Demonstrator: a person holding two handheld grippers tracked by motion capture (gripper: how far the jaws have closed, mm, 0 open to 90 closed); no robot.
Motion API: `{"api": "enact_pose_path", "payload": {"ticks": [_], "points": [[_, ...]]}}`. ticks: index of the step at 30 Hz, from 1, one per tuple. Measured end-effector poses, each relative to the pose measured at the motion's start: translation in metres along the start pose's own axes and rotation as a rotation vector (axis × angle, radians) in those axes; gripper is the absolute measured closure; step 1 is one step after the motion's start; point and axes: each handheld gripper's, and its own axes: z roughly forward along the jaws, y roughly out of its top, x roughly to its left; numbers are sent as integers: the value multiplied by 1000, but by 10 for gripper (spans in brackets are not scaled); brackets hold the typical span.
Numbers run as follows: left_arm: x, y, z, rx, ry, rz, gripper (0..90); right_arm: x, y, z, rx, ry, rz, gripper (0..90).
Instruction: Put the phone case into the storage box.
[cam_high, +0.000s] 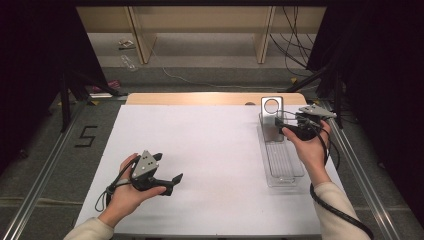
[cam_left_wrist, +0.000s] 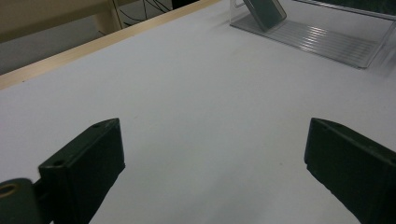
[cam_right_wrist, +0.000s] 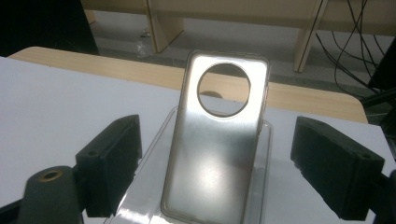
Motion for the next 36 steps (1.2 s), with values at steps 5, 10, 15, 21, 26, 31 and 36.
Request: {"api": "enact_pose_path", "payload": {"ticks": [5,10,15,21,26,31,36], "points": [[0,0,0,0,0,-1,45,3,-3,-5,1,18,-5,171],[0,0,0,-1,0,-1,45,5,-5,-10,5,33,-9,169],[0,0,0,1,1,-1,46,10,-8,-14,9,49,-15,168],[1,0,0,3,1,-2,46,17,-10,-18,11,72,-22,166],[1,0,0,3,2,-2,46,22,-13,-23,8,98,-32,165],[2,-1,0,4,2,-3,46,26,-13,-28,-2,123,-40,165],[2,-1,0,4,3,-4,46,30,-15,-32,-7,157,-32,165]]}}
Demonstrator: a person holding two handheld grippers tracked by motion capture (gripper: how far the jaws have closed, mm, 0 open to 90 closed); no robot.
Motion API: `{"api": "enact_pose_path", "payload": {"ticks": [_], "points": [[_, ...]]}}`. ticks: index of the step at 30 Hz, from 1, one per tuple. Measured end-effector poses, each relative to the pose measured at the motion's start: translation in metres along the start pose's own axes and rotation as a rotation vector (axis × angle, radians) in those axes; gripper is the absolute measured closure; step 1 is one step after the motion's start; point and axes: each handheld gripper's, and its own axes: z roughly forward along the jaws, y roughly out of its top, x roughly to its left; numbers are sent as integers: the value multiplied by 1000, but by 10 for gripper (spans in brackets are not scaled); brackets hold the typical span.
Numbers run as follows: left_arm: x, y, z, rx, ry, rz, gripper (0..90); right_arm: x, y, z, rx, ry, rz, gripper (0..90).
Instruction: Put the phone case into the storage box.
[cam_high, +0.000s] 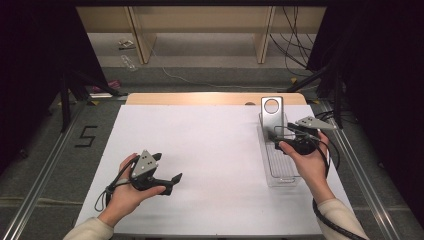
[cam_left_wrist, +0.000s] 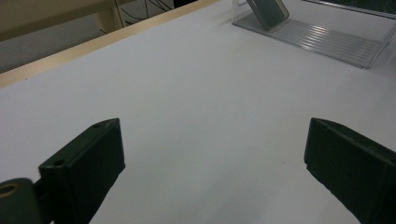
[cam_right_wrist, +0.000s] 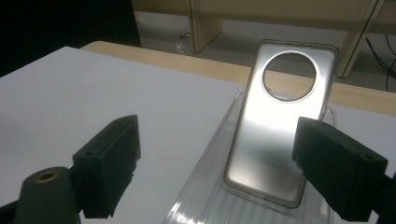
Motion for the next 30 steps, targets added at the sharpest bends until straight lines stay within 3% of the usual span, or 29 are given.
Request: {"api": "enact_pose_path", "payload": {"ticks": [30], "points": [[2,-1,-1,3,10,-3,46,15,-19,-22,-17,77,-28,165]]}}
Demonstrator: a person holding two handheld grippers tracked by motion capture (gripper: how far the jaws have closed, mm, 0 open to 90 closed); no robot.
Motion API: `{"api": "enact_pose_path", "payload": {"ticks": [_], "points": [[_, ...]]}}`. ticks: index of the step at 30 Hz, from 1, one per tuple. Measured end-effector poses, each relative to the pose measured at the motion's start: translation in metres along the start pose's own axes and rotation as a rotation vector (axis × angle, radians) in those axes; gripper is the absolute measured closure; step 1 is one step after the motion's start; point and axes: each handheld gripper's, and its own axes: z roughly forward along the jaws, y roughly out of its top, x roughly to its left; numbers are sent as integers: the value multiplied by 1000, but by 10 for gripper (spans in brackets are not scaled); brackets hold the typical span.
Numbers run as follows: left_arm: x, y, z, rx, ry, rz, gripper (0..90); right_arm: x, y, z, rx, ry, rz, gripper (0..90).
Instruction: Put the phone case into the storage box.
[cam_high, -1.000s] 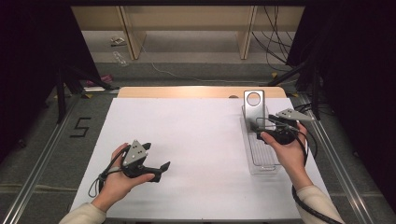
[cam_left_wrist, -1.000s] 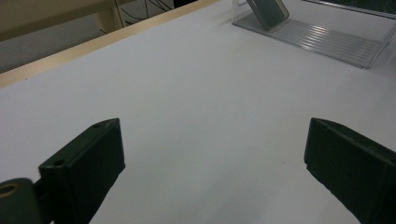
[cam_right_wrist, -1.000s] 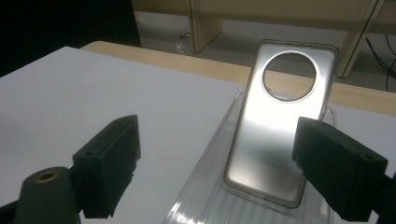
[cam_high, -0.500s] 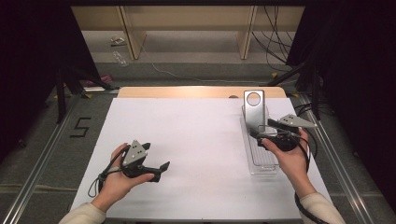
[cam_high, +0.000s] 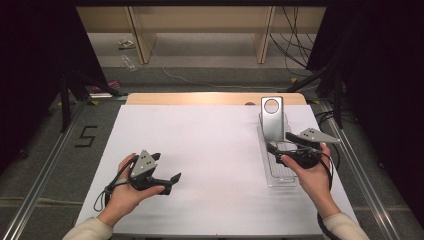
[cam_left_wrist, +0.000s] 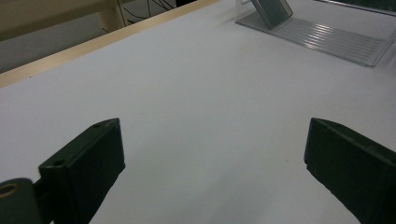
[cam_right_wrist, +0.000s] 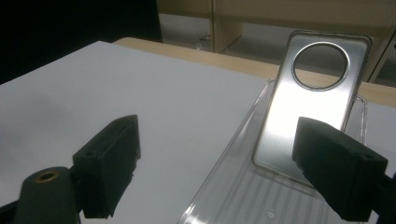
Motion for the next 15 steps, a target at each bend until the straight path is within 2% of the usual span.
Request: {"api": "enact_pose_path", "payload": {"ticks": [15], "points": [[0,0,0,0,1,2,45,2,-7,-7,0,8,-3,165]]}}
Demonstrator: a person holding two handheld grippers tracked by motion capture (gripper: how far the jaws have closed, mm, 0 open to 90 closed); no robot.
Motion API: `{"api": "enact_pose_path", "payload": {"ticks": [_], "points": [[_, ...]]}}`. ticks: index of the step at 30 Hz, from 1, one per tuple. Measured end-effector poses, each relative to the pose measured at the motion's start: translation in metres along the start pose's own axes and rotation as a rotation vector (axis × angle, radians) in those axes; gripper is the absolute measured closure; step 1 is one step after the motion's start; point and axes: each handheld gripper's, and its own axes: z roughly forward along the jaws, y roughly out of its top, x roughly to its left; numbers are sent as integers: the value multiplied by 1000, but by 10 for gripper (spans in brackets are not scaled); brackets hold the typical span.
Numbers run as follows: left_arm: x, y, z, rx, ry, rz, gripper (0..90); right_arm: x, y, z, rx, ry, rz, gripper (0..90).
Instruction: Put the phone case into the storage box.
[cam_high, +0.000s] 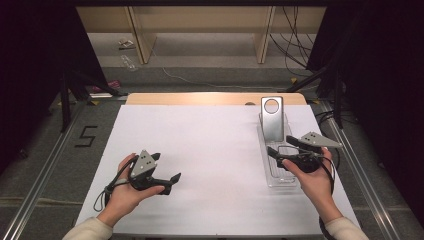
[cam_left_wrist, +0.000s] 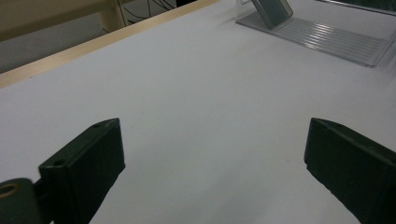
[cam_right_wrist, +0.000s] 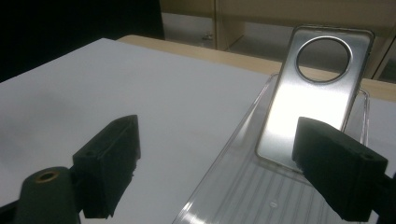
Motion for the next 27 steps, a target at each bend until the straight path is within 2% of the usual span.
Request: {"api": "enact_pose_path", "payload": {"ticks": [27], "points": [[1,0,0,2,2,2,46,6,-15,-11,3,23,-14,165]]}}
